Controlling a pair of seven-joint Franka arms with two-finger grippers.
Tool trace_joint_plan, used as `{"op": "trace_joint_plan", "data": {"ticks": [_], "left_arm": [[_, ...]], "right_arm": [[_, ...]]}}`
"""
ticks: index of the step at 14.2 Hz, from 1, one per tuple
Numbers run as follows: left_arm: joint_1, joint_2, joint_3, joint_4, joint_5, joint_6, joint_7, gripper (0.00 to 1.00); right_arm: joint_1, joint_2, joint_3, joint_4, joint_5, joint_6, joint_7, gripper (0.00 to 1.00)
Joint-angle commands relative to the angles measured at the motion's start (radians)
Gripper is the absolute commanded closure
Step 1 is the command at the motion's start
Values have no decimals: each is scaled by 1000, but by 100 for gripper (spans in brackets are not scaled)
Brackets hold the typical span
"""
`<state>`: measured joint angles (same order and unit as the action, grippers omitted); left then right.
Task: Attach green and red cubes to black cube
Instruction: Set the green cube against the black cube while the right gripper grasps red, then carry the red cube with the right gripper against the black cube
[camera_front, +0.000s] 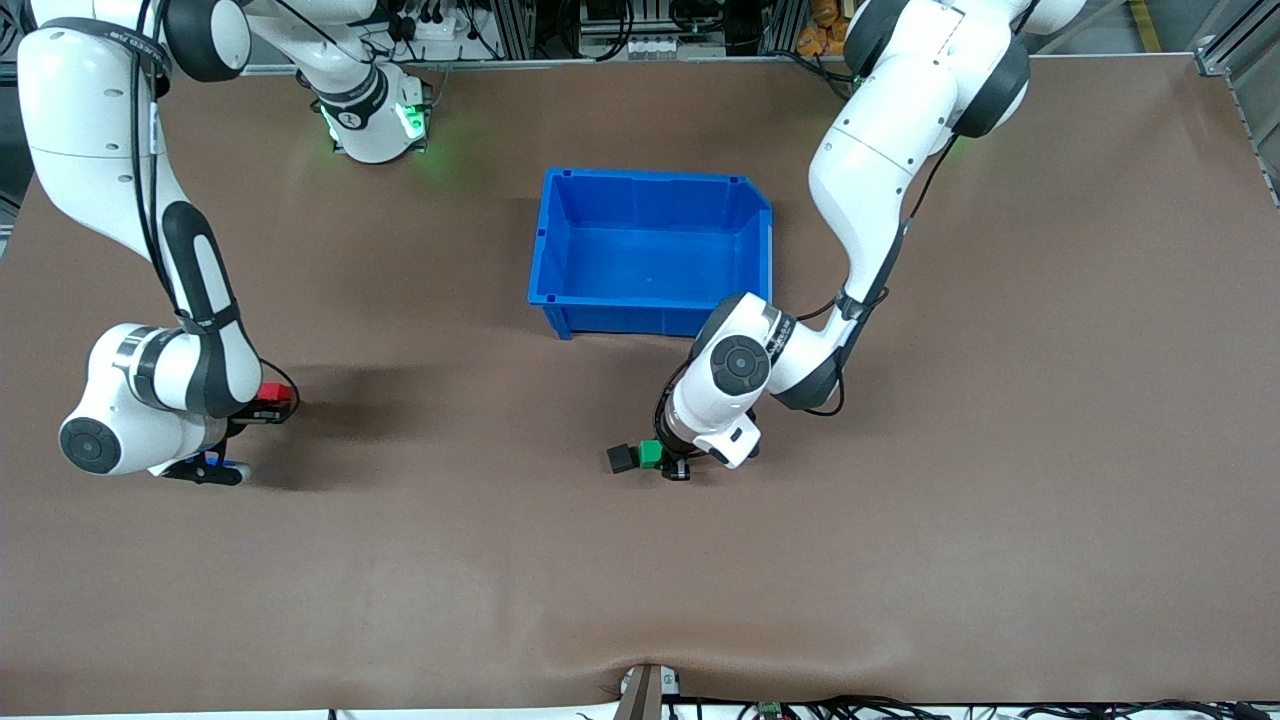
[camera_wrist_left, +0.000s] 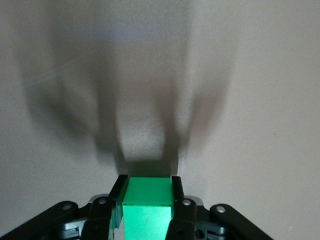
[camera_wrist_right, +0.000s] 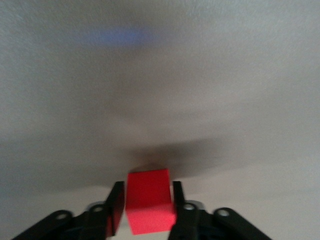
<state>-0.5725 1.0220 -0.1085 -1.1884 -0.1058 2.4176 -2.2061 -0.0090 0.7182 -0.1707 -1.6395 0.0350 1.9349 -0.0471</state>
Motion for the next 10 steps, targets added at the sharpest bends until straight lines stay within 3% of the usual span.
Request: {"op": "trace_joint_plan", "data": {"ticks": [1,5,8,10], "left_arm": [[-21,36,27,58,-15,-14,-21,100],[-21,39,29,56,-15,-14,-20,100],[-21,49,30,56,-15,-14,-21,100],[-32,56,30,58,-15,-14,-21,100]], "right_arm": [[-12,-2,-1,-6,-1,4,-28,100],[-2,-13,0,44,37,-34,124,100],[46,-14,4,168,112,-258,393,100],[86,-17,4,208,187,-324,555,100]]}}
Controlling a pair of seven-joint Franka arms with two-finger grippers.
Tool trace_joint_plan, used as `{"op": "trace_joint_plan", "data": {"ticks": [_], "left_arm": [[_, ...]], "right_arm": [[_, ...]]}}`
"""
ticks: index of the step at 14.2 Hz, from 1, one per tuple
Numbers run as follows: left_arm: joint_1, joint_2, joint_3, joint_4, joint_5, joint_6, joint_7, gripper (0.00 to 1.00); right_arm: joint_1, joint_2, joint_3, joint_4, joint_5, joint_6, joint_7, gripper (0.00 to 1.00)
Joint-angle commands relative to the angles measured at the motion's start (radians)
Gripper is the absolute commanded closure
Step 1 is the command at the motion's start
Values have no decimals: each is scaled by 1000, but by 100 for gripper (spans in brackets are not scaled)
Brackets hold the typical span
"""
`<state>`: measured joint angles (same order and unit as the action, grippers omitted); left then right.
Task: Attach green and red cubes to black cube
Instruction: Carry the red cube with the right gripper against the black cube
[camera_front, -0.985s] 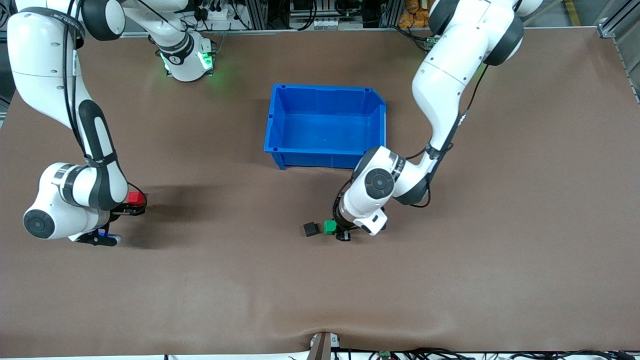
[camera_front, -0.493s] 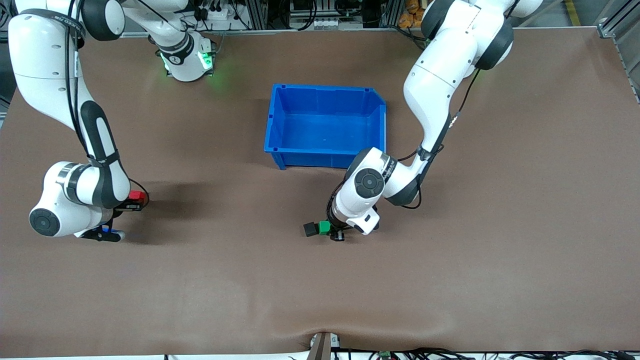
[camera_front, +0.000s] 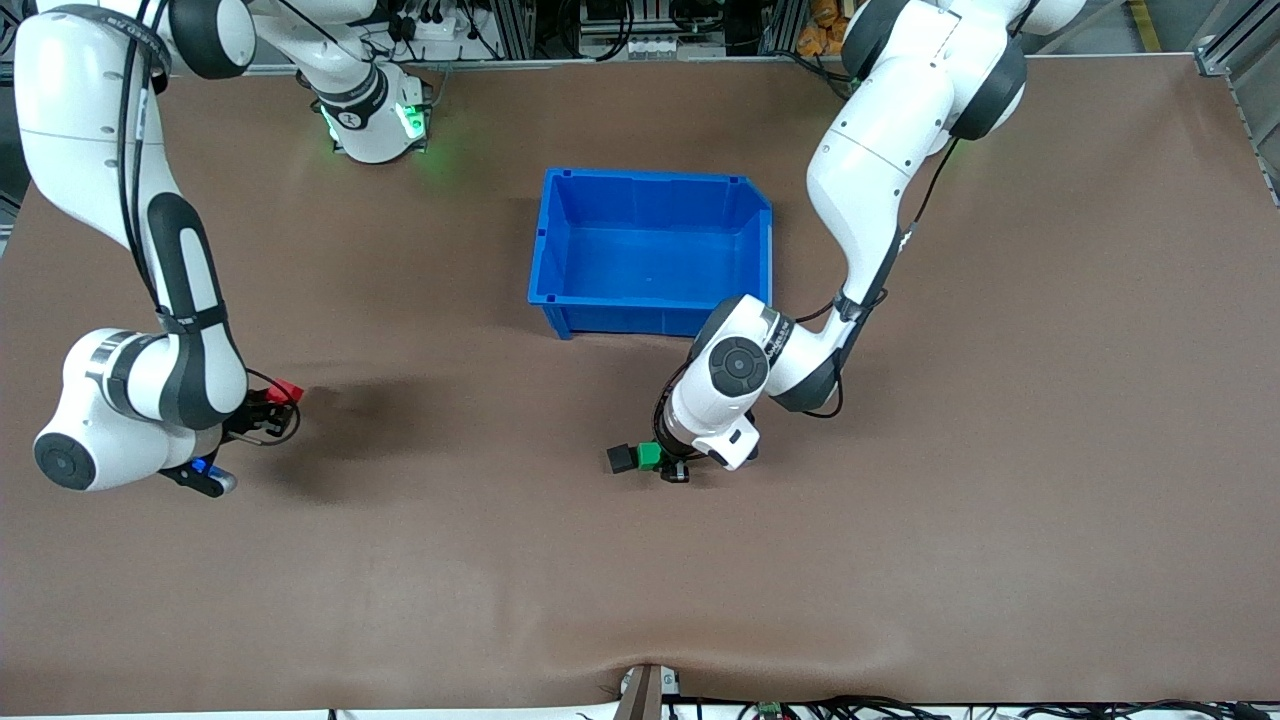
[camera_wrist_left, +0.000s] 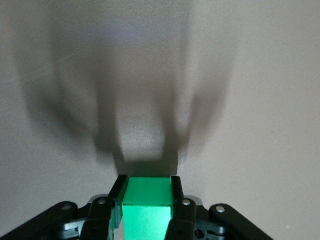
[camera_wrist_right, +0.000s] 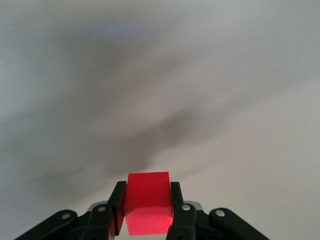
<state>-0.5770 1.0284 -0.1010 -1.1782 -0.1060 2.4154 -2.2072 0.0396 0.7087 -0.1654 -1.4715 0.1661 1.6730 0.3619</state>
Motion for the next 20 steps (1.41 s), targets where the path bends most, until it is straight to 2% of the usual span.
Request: {"op": "trace_joint_plan", "data": {"ticks": [1,4,6,9,13,15,20], "left_arm": [[-29,53,27,46,-15,-12,-20,100],[-41,73,32,49,-15,-7,-28,100],[-79,85,76,49,-15,-4,-29,100],[-92,93,87,54,-17,4,-39,100],[-95,116,83,65,-17,39,-42,100],[-104,133,84,95,-17,45,-69,100],[-110,137,84,101,-17,45,-72,100]], "right_arm": [[60,-9,-2,46,100,-62,220,100],[140,-12,-2,76,238,-53,490,100],[190,-6,-2,105,300,-27,644,100],[276,-3,-2,108,391,127,860,100],[383,23,-2,100,405,387,1083,100],[430,58,-2,100,403,457,1181,100],[534,150,0,109,405,674,1318,100]]}}
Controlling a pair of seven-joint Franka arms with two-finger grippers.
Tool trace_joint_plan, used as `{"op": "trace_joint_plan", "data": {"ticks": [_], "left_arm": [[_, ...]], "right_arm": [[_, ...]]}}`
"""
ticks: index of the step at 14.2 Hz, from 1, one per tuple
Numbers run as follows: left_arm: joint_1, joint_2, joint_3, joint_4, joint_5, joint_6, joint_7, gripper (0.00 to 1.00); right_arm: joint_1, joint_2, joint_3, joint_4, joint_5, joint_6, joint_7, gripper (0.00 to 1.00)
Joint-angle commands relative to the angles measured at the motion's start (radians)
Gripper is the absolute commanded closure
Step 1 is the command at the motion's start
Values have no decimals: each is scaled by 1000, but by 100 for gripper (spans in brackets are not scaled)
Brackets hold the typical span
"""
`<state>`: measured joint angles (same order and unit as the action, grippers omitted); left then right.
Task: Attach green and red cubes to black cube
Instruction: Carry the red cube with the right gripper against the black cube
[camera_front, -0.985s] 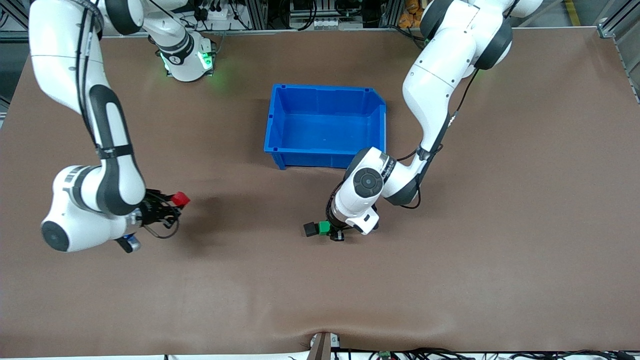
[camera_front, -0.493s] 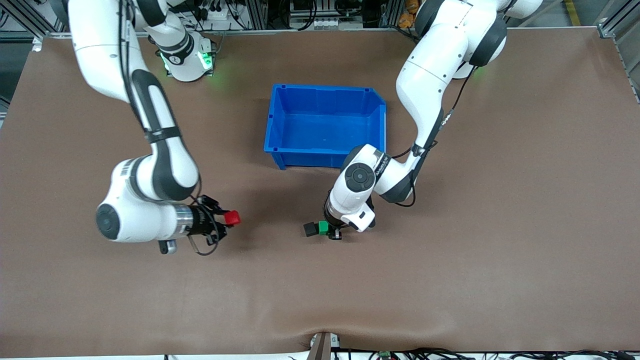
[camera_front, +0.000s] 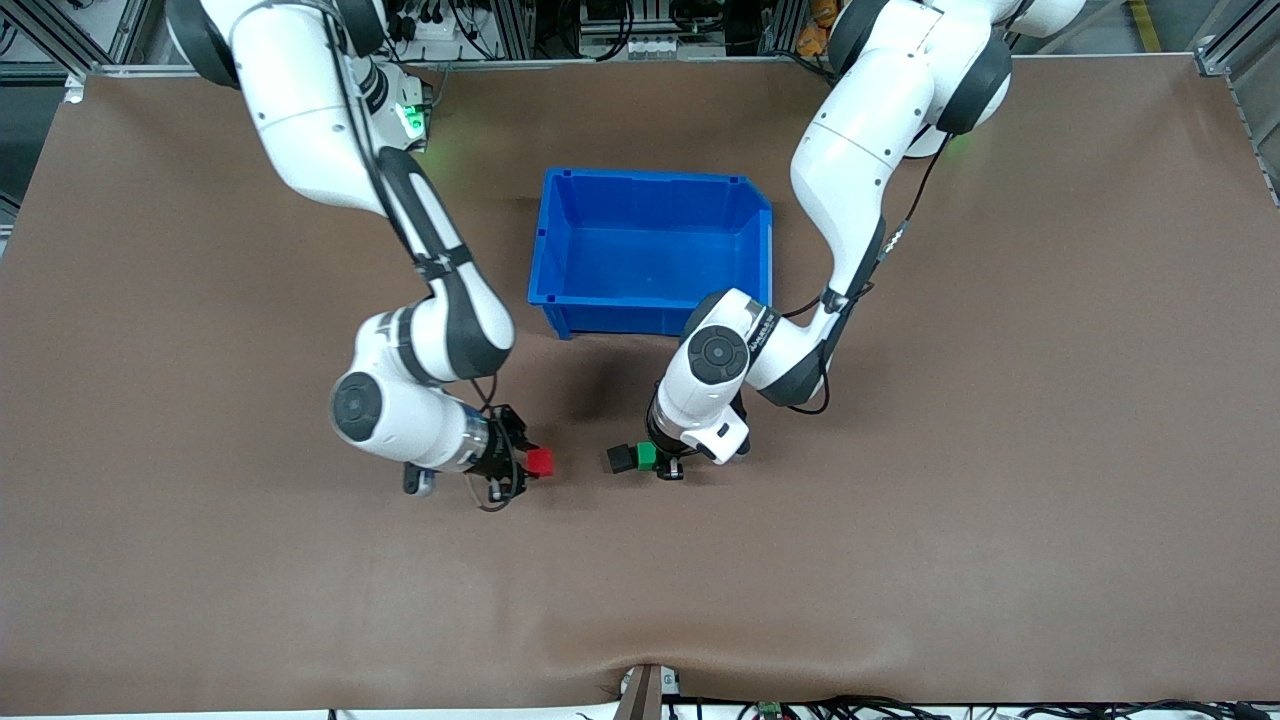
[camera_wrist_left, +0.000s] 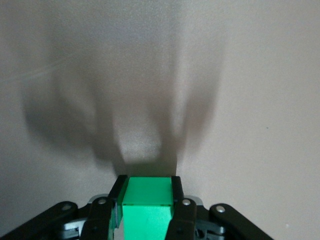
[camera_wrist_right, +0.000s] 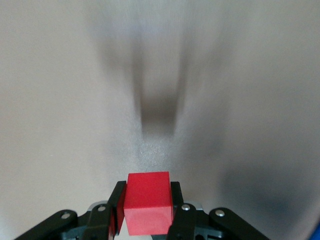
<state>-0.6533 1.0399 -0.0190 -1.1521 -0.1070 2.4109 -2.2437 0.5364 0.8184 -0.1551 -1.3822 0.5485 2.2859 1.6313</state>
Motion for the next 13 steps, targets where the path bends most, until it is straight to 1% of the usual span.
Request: {"op": "trace_joint_plan", "data": {"ticks": [1,3,5,9,10,11,12,13], "left_arm": [[-34,127,1,75,-16,50,-39,100],[-34,126,1,83,-16,60,-54,100],[-32,127,1,84,-16,63,-60,100],[-34,126,5,83,-16,63,-59,100],[-32,124,7,83,-16,63,-57,100],[-32,123,7,83,-16,63,-56,90],[-32,123,7,83,-16,63,-54,80],[-32,123,7,83,-16,63,-54,70]], "right_arm": [[51,65,-9,23,22,114,79,100],[71,114,14,64,21,202,148,100],[77,128,23,84,21,208,177,100],[108,128,28,83,16,207,219,100],[118,128,28,80,5,202,219,90],[120,127,26,72,-1,198,217,60],[119,127,25,60,-18,193,216,49],[120,125,25,46,-45,193,217,50]]}}
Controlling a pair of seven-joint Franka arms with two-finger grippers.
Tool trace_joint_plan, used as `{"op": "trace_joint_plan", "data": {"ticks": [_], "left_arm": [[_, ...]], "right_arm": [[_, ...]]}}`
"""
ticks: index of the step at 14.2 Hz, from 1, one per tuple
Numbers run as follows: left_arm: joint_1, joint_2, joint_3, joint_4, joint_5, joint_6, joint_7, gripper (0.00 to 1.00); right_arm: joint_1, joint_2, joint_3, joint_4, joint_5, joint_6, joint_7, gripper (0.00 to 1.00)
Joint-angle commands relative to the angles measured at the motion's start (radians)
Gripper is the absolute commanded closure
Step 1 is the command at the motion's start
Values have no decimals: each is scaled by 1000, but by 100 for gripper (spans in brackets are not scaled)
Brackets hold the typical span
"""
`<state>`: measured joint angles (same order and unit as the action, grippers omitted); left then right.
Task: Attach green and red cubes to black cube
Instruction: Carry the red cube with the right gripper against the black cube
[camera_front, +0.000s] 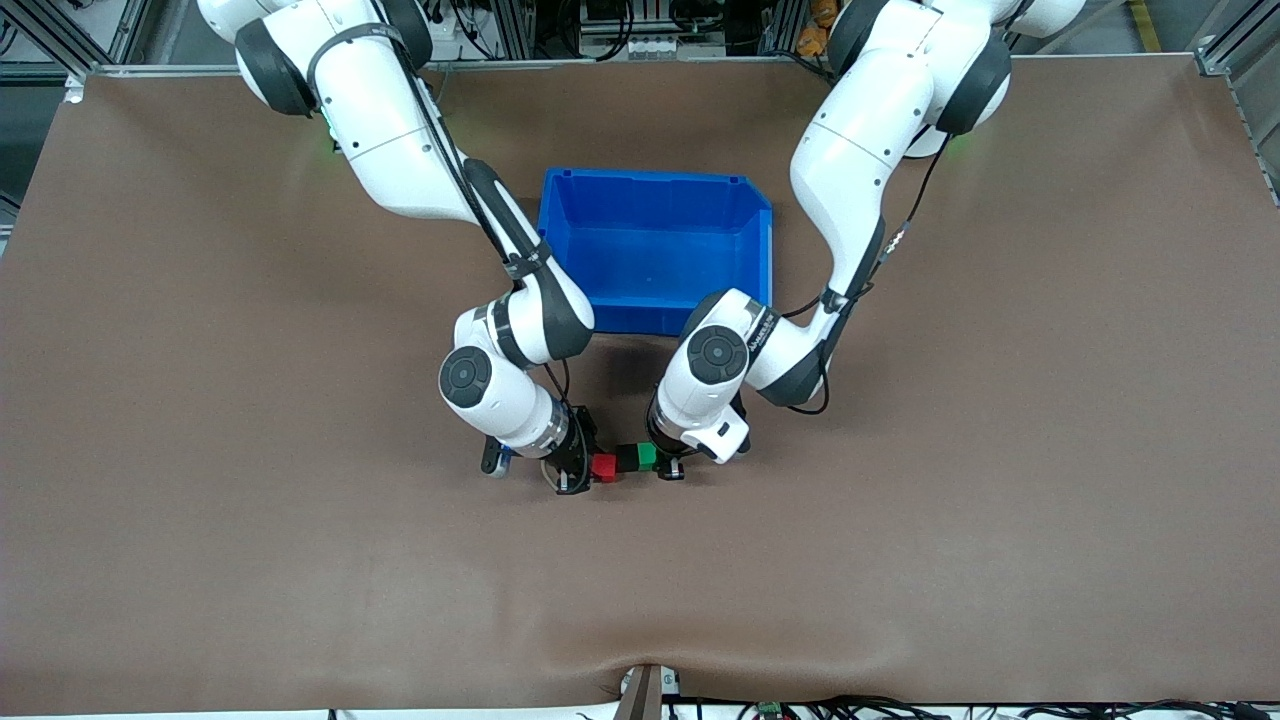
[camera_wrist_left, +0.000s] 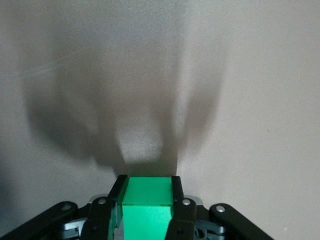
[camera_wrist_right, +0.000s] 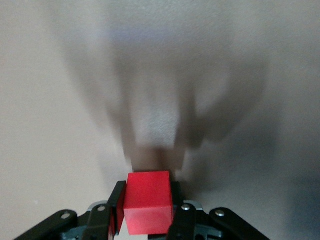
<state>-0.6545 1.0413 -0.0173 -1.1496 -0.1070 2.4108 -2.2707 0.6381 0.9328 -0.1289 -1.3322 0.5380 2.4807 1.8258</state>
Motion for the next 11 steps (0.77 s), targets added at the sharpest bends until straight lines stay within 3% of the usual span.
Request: {"op": "trace_joint_plan", "data": {"ticks": [1,2,4,5,6,8,11], "left_arm": [[-31,121,5,80,-16,63,-27,66],[-31,120,7,79,-14,63,-27,55],[-31,118,8,79,-14,63,-26,8],[-31,117,8,79,-14,63,-26,0],[-31,115,10,77,-14,63,-24,0],[-30,114,8,77,-14,63,-24,0],[-28,111,8,77,-14,57,-24,0]], "right_arm": [[18,11,0,-7,-53,-2,23,58],[18,12,0,-7,-53,-2,23,69],[25,9,2,-7,-40,-3,26,65],[25,9,2,-7,-39,-3,24,43],[23,9,0,-7,-55,-3,23,0],[5,-14,-3,-2,-59,-9,14,0],[-53,-86,-34,20,-91,-127,-37,0]]}}
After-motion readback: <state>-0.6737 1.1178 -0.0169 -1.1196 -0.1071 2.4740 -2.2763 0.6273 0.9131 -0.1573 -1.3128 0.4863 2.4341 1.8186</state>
